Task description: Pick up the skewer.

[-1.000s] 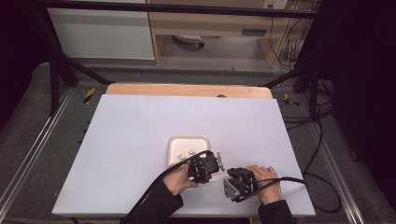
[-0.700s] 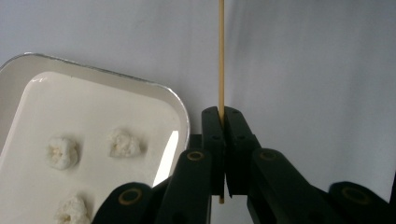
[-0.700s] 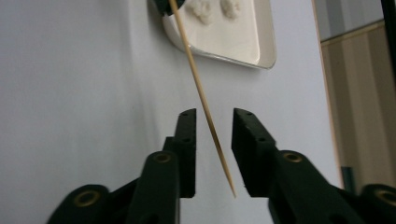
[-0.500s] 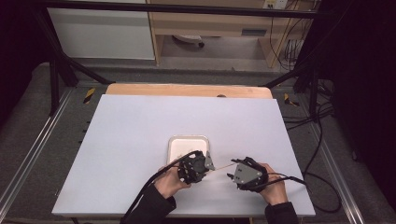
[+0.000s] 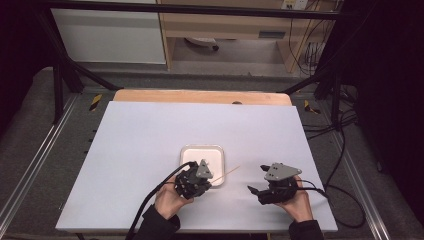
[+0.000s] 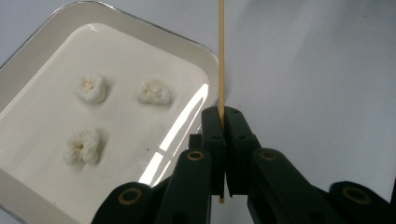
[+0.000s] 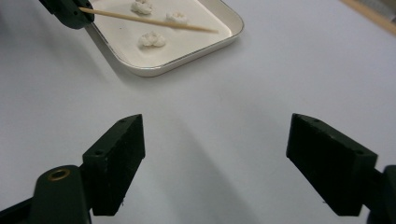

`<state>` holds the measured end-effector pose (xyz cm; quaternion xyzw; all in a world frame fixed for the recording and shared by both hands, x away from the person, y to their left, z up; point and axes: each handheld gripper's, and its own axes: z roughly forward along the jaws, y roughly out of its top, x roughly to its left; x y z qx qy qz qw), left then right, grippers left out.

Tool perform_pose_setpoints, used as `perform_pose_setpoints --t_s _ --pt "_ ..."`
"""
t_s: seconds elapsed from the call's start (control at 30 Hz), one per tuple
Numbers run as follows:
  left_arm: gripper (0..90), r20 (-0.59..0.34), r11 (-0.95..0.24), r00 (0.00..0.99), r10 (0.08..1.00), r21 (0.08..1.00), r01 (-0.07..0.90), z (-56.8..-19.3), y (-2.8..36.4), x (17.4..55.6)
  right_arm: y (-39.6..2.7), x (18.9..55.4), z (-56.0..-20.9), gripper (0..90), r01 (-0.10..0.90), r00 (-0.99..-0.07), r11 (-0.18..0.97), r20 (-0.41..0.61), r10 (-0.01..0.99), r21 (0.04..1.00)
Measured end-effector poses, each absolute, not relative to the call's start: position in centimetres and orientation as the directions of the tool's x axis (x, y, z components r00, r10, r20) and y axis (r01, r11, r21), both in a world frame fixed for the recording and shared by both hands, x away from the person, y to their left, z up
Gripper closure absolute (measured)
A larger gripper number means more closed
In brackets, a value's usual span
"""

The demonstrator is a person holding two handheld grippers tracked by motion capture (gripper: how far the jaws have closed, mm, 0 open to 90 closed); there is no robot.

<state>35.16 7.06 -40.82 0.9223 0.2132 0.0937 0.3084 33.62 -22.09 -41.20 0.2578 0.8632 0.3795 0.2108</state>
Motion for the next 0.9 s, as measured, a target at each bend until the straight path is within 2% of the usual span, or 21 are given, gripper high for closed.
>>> perform_pose_setpoints --t_s 0.13,0.47,0.63,0.9 --pt "87.8 0.019 -0.669 0.873 0.487 0.651 0.358 -41.2 8.2 34.7 -22.5 33.8 -41.5 15.6 0.357 -0.761 0.522 -0.083 0.643 0.775" --pt "87.8 -0.020 -0.521 0.808 0.589 0.755 0.398 -41.6 11.0 32.8 -22.0 34.0 -42.0 10.0 0.411 -0.742 0.467 -0.010 0.670 0.783" --pt "87.8 -0.050 -0.463 0.782 0.621 0.782 0.417 -42.1 12.4 32.1 -21.6 34.7 -41.8 8.4 0.493 -0.722 0.404 0.104 0.684 0.771" --pt "87.8 -0.095 -0.399 0.763 0.640 0.807 0.436 -42.8 14.0 31.5 -20.1 35.8 -41.5 7.7 0.509 -0.723 0.380 0.144 0.676 0.772"
